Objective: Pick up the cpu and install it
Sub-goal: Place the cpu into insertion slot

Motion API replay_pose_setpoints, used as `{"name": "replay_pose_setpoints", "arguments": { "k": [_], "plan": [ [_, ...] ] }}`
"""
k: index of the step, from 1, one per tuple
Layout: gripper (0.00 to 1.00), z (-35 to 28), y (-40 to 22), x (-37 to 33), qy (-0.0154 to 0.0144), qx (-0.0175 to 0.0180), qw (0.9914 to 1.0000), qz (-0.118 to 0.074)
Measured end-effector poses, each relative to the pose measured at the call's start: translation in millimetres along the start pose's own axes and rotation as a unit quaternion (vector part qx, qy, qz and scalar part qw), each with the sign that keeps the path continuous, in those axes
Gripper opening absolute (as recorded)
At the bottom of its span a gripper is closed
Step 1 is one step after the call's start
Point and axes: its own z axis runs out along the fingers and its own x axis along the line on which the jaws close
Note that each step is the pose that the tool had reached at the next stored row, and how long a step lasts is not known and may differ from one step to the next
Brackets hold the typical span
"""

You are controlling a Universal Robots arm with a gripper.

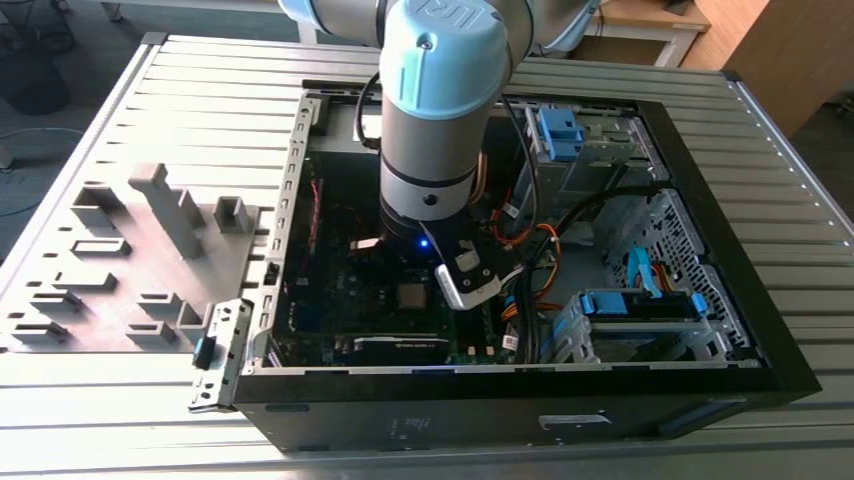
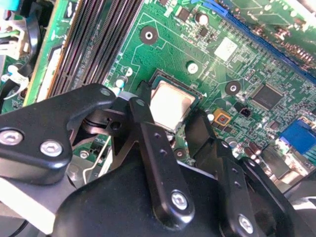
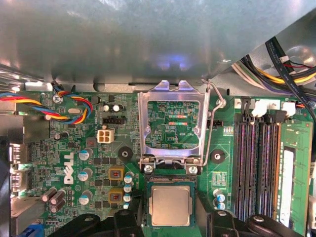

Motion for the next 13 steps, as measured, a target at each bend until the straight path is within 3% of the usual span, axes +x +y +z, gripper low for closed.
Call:
{"name": "replay_pose_setpoints", "arguments": {
  "k": [13],
  "plan": [
    [0.54,0.0,0.0,0.2,0.0,0.0,1.0,0.0]
  ]
}}
